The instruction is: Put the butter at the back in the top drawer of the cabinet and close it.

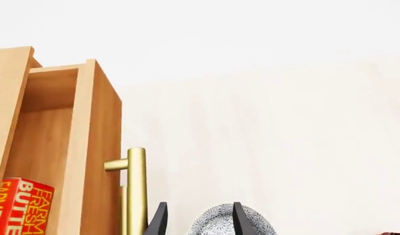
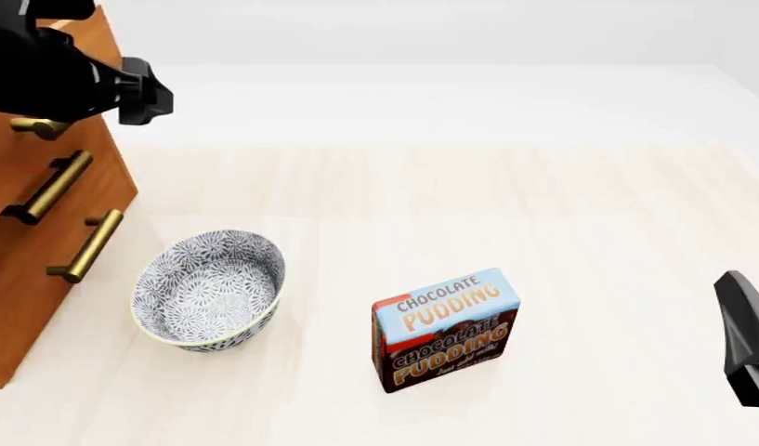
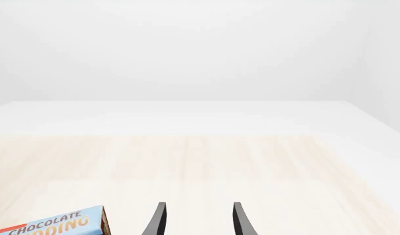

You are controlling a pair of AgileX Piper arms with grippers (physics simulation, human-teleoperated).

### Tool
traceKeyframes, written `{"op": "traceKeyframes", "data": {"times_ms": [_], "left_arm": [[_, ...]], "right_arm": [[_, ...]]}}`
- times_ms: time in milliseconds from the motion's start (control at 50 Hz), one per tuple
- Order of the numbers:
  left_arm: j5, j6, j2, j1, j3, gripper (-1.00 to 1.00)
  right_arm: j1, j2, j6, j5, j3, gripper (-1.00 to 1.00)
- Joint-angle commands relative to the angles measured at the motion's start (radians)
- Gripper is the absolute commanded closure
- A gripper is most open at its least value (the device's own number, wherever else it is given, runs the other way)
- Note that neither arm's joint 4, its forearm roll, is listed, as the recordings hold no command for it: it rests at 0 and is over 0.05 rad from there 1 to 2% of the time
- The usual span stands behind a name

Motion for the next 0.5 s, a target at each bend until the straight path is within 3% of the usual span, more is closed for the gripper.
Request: {"op": "traceKeyframes", "data": {"times_ms": [20, 500], "left_arm": [[0.0, 0.011, 0.021, 0.037, 0.0, -1.0], [-0.026, 0.05, 0.066, 0.099, -0.016, -1.0]], "right_arm": [[0.0, 0.0, 0.0, 0.0, 0.0, -1.0], [0.0, 0.0, 0.0, 0.0, 0.0, -1.0]]}}
